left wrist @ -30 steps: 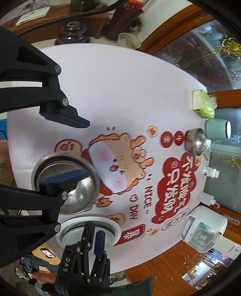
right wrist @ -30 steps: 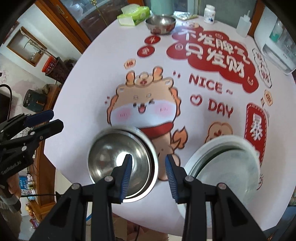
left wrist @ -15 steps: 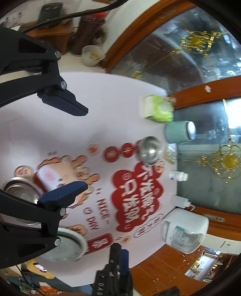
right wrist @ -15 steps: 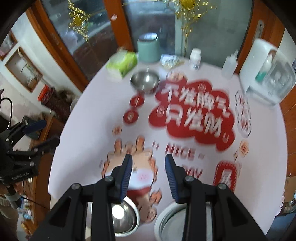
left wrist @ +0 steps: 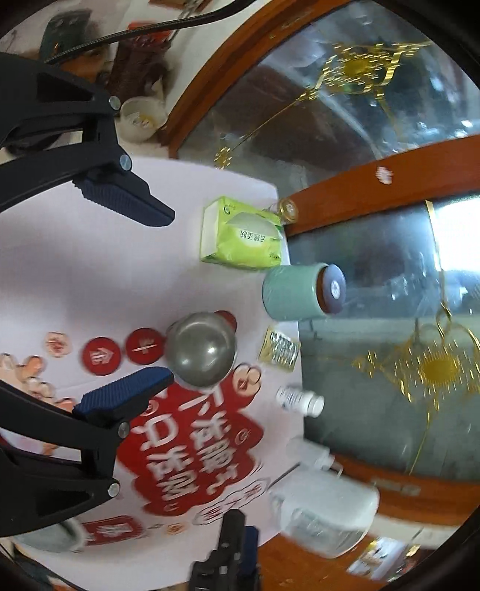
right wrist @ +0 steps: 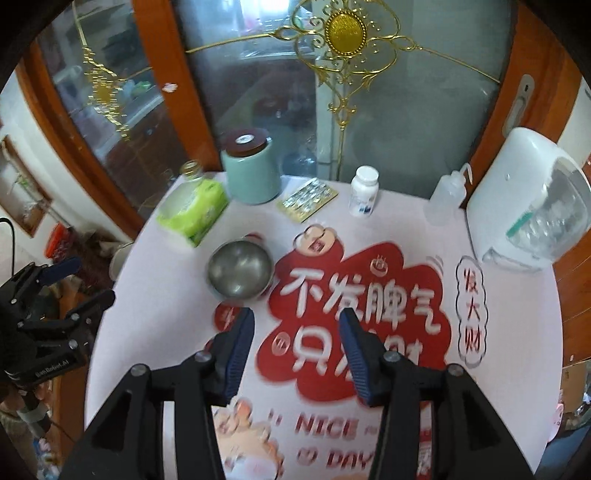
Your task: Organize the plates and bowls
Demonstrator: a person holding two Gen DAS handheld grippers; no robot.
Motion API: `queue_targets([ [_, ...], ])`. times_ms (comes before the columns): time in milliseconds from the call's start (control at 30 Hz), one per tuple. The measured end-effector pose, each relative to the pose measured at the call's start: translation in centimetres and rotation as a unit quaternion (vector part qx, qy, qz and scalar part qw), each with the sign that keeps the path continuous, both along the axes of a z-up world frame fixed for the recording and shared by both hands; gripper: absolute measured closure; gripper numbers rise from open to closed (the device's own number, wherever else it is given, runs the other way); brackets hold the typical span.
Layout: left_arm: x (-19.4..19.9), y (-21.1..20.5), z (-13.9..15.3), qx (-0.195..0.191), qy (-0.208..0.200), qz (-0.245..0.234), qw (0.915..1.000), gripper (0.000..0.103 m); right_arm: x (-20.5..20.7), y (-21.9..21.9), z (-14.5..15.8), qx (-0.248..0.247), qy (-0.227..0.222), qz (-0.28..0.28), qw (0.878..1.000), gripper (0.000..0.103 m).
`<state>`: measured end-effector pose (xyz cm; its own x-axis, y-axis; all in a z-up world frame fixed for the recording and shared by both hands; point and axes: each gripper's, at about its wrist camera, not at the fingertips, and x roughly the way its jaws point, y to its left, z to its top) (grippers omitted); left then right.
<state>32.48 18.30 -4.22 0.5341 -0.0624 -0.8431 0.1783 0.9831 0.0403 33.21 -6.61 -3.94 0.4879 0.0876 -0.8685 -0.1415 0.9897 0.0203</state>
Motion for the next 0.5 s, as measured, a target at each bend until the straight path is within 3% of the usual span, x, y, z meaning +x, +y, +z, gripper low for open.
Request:
queue_targets([
  [100, 3.0, 0.9, -3.1, -0.036, 0.022, 0.022, 0.9989, 0.026, 2.5, 0.6, -2.8, -0.007, -0.001, 0.001, 1.0, 0.055],
  [200, 5.9, 1.7, -6.8, -0.064, 0.047, 0.05, 0.9956, 0.026, 5.1, 1.4, -6.0, 0.023, 0.022, -0.003, 0.999, 0.055],
  [500, 9.3, 1.6, -14.0, -0.115, 0.118, 0.077, 0.9833, 0.03, 9.0, 3.4, -12.8, 0.062, 0.091, -0.031, 0.993, 0.055],
])
